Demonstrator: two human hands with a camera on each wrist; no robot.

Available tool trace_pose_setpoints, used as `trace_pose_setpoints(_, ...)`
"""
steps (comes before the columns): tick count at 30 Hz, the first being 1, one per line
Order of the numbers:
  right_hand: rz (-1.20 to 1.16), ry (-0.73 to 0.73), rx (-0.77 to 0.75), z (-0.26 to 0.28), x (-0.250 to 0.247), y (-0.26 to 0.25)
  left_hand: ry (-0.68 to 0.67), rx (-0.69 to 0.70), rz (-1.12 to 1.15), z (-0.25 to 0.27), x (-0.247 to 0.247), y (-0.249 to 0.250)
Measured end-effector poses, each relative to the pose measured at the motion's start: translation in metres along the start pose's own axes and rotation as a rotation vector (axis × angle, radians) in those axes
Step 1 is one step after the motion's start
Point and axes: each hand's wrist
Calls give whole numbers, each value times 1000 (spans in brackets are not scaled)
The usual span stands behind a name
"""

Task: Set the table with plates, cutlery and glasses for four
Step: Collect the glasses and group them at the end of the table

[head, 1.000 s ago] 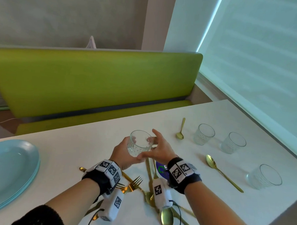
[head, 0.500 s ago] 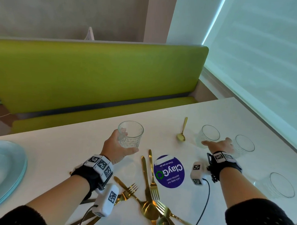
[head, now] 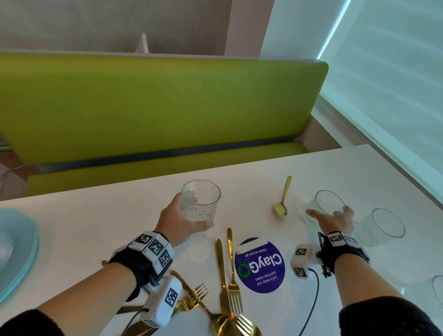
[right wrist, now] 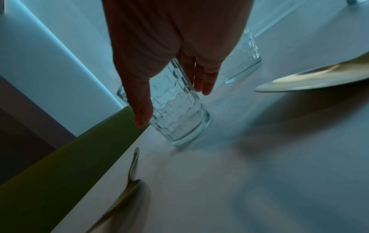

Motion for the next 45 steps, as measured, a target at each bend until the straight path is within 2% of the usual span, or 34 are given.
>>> trace_pose_setpoints(7, -3, 47, -37, 8, 0, -1, 11, -9, 15, 2, 1, -1)
trace_pose_setpoints(13, 1, 50, -190, 47, -12, -13, 29, -12, 56, 14, -6, 4)
trace_pose_setpoints(19, -40, -45, -372, 137, -15, -10, 44, 2, 65, 50, -32, 4)
trace_pose_setpoints(25, 6, -257, -507, 256, -2, 22, 93, -1, 52, 116, -81, -7)
trace_pose_setpoints(36, 183, -523, -553, 430, 71, 111, 244, -140, 20, 247, -183, -89)
trace_pose_setpoints(45, 352, -642, -604, 517, 131, 141, 384, -281, -26, 304, -256, -145)
Point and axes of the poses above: each hand's wrist, its own z-axis away from the middle knuckle, its own x-axis out of the palm, y = z × x, and after that the axes turned 15 degrees about x, right-handed
